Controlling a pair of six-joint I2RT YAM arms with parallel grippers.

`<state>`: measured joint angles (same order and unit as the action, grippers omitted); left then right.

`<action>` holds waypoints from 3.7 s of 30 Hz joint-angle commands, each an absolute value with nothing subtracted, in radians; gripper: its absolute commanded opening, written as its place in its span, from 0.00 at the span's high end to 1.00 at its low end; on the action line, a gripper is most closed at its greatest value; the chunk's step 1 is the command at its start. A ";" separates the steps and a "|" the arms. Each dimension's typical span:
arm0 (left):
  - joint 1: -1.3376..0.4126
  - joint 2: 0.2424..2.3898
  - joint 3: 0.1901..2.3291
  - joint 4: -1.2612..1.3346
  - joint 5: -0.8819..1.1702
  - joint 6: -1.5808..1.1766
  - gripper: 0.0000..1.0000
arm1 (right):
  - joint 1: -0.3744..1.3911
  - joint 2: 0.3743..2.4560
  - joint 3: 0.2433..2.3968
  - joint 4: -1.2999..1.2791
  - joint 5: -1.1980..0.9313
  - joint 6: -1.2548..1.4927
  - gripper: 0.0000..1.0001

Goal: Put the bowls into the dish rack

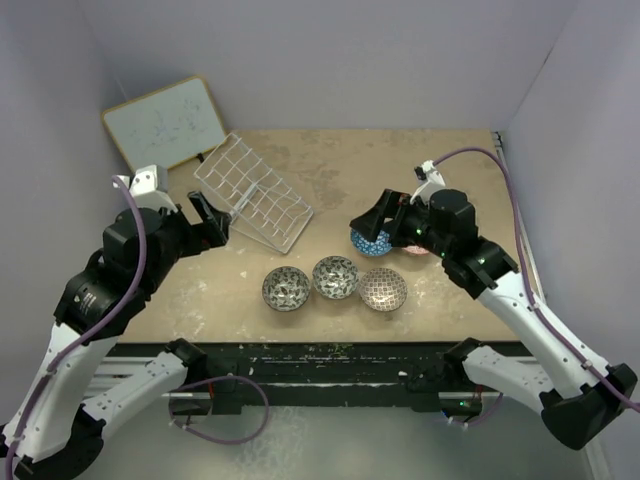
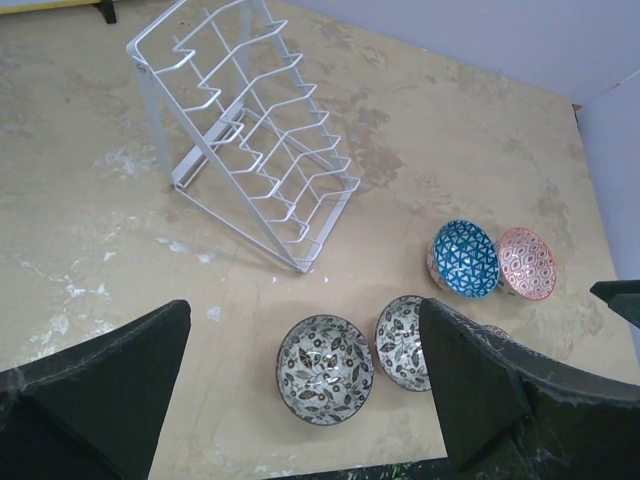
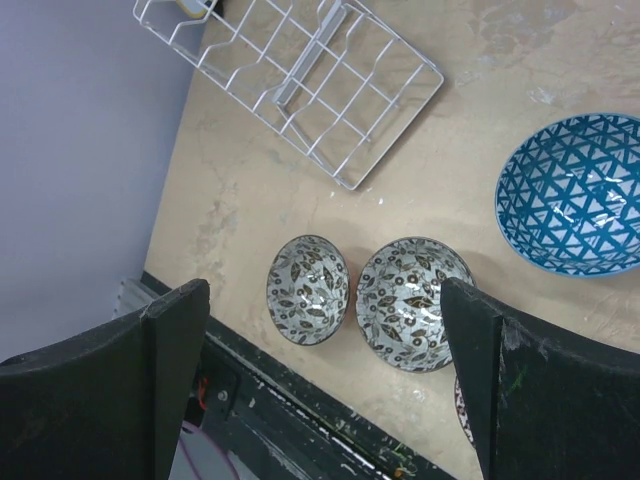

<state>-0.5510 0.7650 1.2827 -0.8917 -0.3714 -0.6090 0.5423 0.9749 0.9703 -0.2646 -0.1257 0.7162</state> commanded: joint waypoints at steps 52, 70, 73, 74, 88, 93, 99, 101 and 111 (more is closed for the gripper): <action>-0.554 0.469 1.278 -0.923 -0.209 -0.231 0.01 | 0.693 1.719 1.363 -0.422 0.404 0.628 0.38; -0.554 0.444 1.291 -0.953 -0.219 -0.210 0.01 | 0.709 1.874 1.402 -0.489 0.522 0.674 0.57; -0.554 0.439 1.288 -0.953 -0.222 -0.210 0.01 | 0.710 1.888 1.407 -0.491 0.525 0.681 0.57; -0.554 0.439 1.287 -0.952 -0.221 -0.210 0.01 | 0.709 1.893 1.408 -0.490 0.525 0.682 0.57; -0.554 0.423 1.275 -0.954 -0.227 -0.215 0.01 | 0.711 1.944 1.405 -0.499 0.562 0.700 0.69; -0.554 0.416 1.259 -0.951 -0.229 -0.219 0.01 | 0.711 1.963 1.415 -0.516 0.575 0.704 0.91; -0.554 0.417 1.254 -0.947 -0.235 -0.219 0.01 | 0.724 1.919 1.430 -0.507 0.577 0.704 1.00; -0.554 0.417 1.257 -0.944 -0.236 -0.219 0.01 | 0.735 1.883 1.442 -0.497 0.577 0.696 1.00; -0.554 0.425 1.268 -0.938 -0.244 -0.217 0.01 | 0.748 1.588 1.328 -0.136 0.402 0.673 1.00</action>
